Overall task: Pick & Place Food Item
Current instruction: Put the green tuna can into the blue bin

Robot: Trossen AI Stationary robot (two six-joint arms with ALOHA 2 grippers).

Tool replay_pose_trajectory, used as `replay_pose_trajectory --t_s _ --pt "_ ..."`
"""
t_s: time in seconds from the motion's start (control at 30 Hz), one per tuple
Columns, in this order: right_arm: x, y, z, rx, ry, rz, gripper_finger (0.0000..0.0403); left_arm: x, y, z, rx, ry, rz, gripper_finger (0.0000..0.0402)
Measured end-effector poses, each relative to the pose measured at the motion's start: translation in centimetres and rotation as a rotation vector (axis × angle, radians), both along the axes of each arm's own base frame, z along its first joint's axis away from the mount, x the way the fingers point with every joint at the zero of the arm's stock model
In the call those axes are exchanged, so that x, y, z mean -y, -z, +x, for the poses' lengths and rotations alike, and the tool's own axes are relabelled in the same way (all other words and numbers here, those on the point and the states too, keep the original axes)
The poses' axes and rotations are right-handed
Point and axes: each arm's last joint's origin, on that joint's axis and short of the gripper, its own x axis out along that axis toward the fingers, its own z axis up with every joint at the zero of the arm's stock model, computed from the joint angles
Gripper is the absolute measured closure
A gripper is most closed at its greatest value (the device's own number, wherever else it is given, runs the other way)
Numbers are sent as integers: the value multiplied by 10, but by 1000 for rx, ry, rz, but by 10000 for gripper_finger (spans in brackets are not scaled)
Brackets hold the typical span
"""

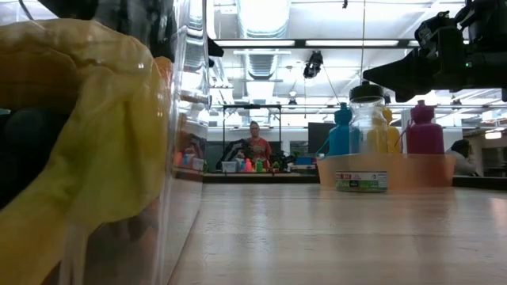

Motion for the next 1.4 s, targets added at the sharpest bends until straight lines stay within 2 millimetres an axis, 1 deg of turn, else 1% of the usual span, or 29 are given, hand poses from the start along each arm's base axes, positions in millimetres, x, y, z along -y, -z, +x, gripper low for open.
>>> replay_pose_trajectory --t_s 0.1,0.27,0.43,0.5,0.73,0.83,0.9,0.93,1.0,1.1,1.2,1.33,1.4 --pt "0 0 0 0 0 0 391 -4 -2 0 1 -5 30 142" --pt "0 0 0 0 0 0 391 -18 -2 0 6 -51 25 142" --pt "0 0 0 0 0 -1 391 -26 0 0 -5 21 -14 142" --pt "0 0 0 0 0 -3 391 -28 0 -1 -4 13 -15 142" --pt "0 1 1 22 -13 144 391 -44 -2 -3 12 -49 -9 142" --pt "-2 1 1 23 -59 200 391 -50 -2 -4 16 -79 -7 142" --pt "-2 2 1 31 -69 266 391 -54 -2 -5 18 -95 -8 142" --pt "-2 2 2 17 -67 307 391 -56 -2 -5 18 -103 -9 142" --pt "-1 5 6 -67 -36 390 391 -59 -3 -6 20 -115 -10 142" --pt "1 6 13 -260 93 512 391 -61 -3 -7 20 -124 -10 142" --pt "4 -1 19 -412 219 561 391 -61 -3 -7 21 -125 -10 142" --pt "7 -20 35 -433 254 540 391 -61 -3 -7 24 -125 -10 142" --pt "8 -24 44 -457 251 540 391 -61 -3 -7 24 -125 -9 142"
